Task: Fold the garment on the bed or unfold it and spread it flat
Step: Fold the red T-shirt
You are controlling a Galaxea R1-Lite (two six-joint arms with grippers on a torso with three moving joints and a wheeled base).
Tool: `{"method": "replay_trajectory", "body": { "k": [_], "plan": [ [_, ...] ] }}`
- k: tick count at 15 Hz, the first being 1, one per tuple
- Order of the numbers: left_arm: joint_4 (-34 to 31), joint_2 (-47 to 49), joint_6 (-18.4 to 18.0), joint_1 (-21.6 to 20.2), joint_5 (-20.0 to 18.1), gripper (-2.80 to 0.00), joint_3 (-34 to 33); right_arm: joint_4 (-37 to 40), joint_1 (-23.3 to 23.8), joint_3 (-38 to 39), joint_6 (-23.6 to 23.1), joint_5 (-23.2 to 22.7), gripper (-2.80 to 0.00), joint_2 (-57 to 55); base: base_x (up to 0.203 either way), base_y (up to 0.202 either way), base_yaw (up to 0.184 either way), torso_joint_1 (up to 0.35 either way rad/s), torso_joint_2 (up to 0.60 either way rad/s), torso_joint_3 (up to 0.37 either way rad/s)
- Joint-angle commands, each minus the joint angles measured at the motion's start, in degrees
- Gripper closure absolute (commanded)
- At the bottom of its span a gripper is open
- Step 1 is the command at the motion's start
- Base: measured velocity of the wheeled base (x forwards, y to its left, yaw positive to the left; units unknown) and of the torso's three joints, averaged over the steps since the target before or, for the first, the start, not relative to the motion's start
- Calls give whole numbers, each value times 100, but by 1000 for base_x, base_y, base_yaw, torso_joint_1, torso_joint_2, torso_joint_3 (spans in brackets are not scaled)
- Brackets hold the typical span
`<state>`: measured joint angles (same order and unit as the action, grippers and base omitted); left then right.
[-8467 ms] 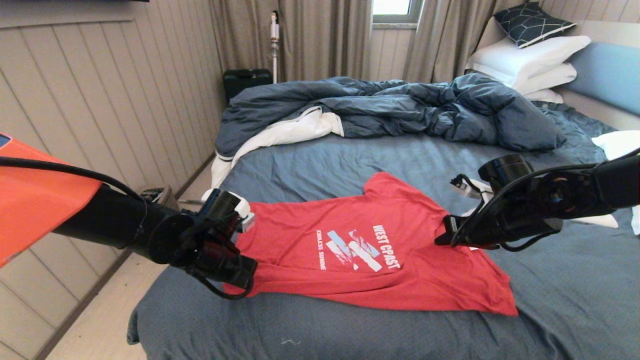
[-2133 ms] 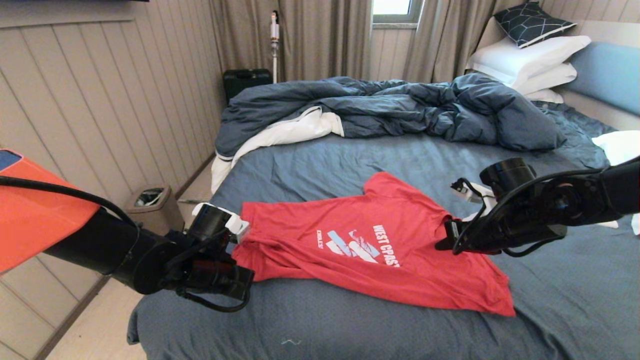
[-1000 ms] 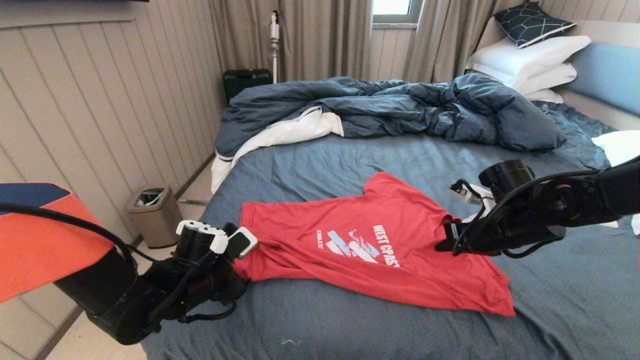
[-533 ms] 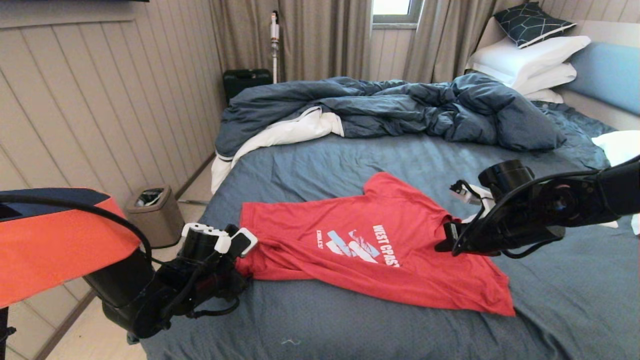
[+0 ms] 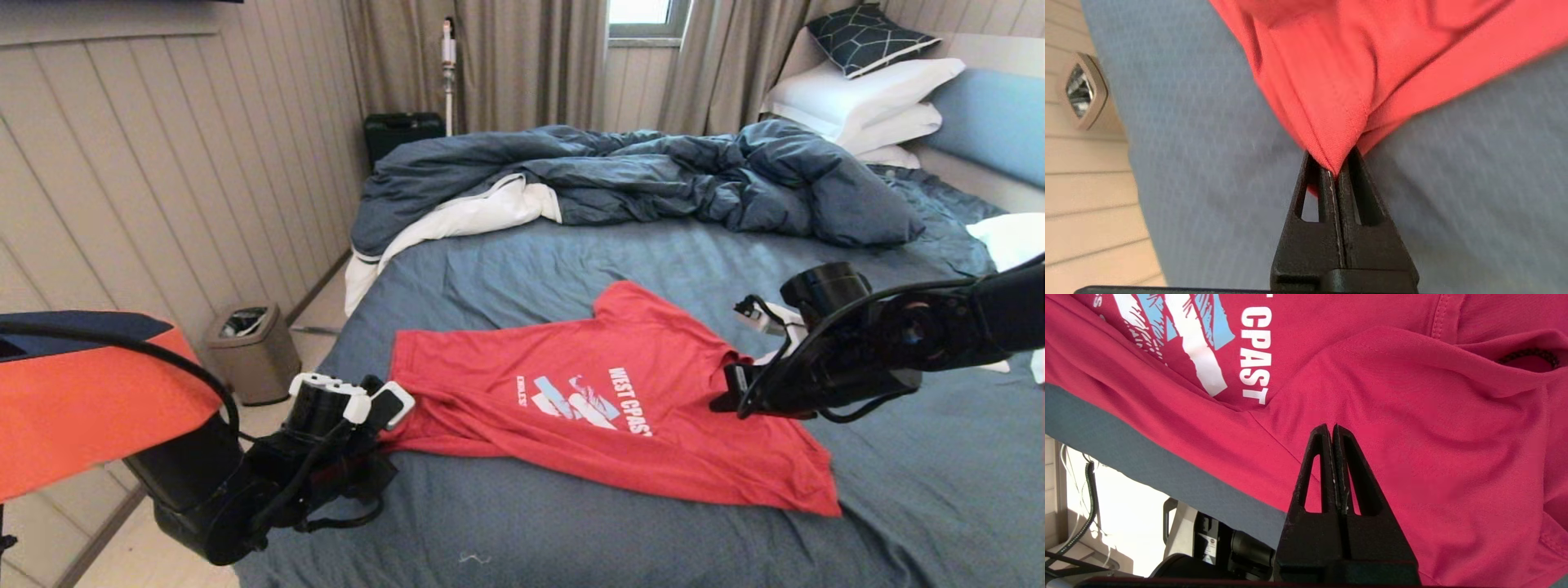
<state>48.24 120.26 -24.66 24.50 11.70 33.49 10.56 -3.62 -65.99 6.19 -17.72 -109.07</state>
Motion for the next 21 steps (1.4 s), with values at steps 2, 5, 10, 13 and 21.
{"method": "replay_trajectory", "body": {
  "k": [2, 5, 10, 13, 21],
  "plan": [
    [31, -356, -12, 5, -1, 0, -285, 8, -10, 3, 5, -7, 0, -27, 0, 0, 0, 0, 0, 0],
    [21, -762, -21, 15, -1, 0, -689, 8, -7, -2, 5, -8, 0, -43, 0, 0, 0, 0, 0, 0],
    [32, -1027, -5, 143, -23, 0, -1329, -208, -7, 49, 5, 4, 0, -55, 0, 0, 0, 0, 0, 0],
    [37, -945, 66, 278, -109, 0, -1405, -476, -7, 165, 13, 6, 0, -88, 0, 0, 0, 0, 0, 0],
    [37, -1041, 489, 349, -90, -280, -1081, -476, -7, 156, 14, 5, 0, -62, 0, 0, 0, 0, 0, 0]
  ]
}}
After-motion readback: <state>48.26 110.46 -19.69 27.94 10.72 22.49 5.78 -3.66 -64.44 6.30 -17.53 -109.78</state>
